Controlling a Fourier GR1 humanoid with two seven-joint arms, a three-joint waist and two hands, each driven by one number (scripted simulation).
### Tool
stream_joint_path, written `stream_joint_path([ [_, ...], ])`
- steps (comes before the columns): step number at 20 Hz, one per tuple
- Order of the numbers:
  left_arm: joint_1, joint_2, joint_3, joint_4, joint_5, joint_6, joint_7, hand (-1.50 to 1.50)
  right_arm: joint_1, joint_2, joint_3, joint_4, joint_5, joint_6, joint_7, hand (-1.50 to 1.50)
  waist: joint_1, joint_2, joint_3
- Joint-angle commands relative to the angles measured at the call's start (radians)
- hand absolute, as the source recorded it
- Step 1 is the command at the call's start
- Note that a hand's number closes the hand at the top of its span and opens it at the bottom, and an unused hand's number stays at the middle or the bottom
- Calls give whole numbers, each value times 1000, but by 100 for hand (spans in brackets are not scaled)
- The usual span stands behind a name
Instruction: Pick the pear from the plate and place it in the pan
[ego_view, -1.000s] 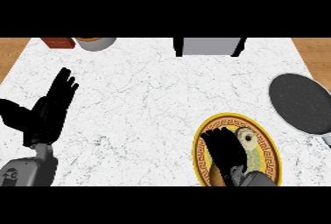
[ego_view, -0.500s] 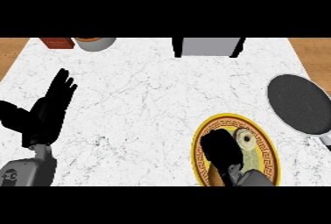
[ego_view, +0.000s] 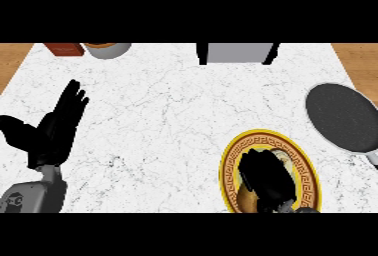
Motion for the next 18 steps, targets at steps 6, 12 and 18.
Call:
stream_joint_path([
  [6, -17, -1, 27, 3, 14, 9, 29, 0, 180, -189, -177, -361, -58, -163, -118, 150, -20, 1, 6],
  [12, 68, -23, -6, -26, -15, -4, -36, 0, 192, -222, -308, -612, -80, -166, -93, 150, -8, 2, 5],
  [18, -81, 19, 57, 94, 26, -42, -2, 0, 136, -186, -468, -642, -217, -50, -78, 150, -2, 7, 6],
])
